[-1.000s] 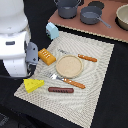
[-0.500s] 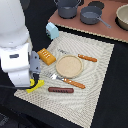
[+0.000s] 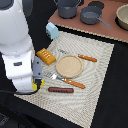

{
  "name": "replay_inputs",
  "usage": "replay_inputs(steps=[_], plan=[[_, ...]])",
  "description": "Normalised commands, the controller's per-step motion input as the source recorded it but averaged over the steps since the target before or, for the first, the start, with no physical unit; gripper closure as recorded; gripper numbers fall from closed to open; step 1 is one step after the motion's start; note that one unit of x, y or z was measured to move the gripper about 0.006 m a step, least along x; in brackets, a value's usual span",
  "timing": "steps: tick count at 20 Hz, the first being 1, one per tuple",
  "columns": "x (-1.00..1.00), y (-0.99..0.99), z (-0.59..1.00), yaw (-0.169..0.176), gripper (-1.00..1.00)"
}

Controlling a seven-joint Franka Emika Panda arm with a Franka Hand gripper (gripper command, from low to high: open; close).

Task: Interact with the objects in diverse but meaningful ways.

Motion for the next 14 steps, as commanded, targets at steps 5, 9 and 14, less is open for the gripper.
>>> replay_inputs(steps=[5, 9, 14], plan=[[0.17, -0.24, -0.22, 0.0, -1.0], [0.13, -0.16, -0.18, 0.0, -1.0], [0.19, -0.16, -0.09, 0.0, 1.0]])
